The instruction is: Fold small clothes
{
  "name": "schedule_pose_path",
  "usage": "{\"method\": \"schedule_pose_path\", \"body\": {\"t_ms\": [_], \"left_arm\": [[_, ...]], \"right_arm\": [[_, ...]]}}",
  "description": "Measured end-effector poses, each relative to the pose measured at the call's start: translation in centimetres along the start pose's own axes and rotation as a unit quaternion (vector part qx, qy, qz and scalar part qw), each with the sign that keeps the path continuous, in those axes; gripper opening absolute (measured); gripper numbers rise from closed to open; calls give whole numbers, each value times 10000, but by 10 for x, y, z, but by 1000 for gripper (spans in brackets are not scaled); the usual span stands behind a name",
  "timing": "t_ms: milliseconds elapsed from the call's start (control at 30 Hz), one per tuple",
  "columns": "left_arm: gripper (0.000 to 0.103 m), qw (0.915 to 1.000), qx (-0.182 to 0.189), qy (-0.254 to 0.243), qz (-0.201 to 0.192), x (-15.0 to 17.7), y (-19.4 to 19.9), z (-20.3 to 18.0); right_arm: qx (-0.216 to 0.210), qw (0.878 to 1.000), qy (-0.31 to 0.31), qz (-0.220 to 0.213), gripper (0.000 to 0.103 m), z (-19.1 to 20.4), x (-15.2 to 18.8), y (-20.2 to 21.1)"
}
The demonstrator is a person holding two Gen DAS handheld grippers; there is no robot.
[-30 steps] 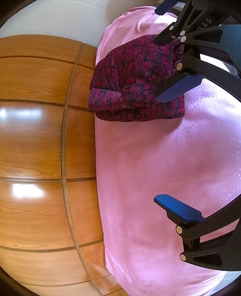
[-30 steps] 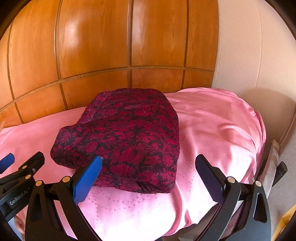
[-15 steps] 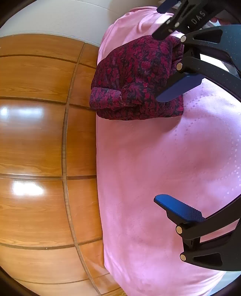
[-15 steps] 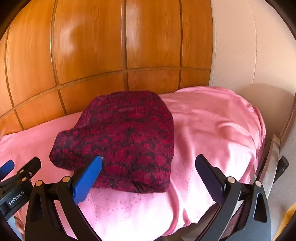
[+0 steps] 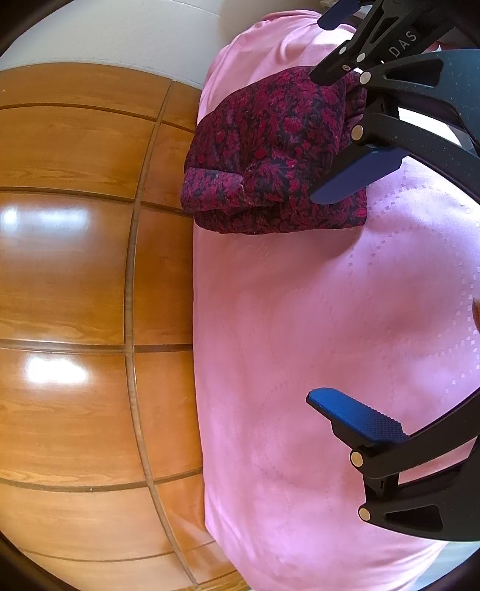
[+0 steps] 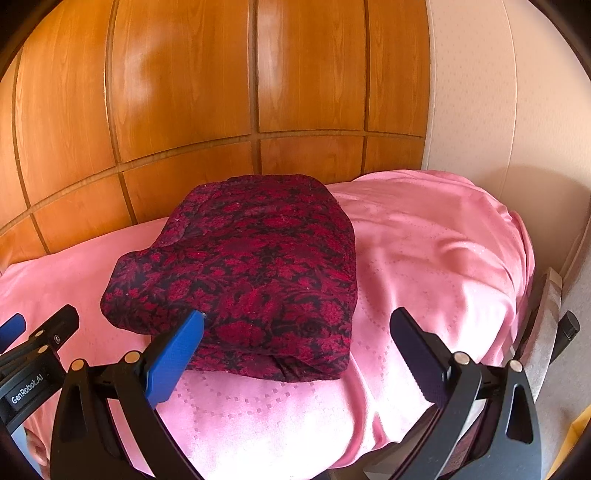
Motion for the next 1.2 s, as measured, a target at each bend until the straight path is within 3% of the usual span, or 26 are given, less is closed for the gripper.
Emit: {"method": "schedule_pose_path", "body": {"t_ms": [1200], "left_arm": [[99, 10000, 33, -4, -77, 0, 8, 2]], "right_arm": [[-74, 10000, 12, 12, 101, 9, 2, 4]]}}
Point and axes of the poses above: each gripper's, at about its wrist camera, not at the fingertips, and y roughly against the way its jaws point, z to its left, x to its underside, the point moved 10 cm from there along -y, roughly the way its jaws point, and after that the axes turned 3 degrees about -z, right-handed, at the moved point
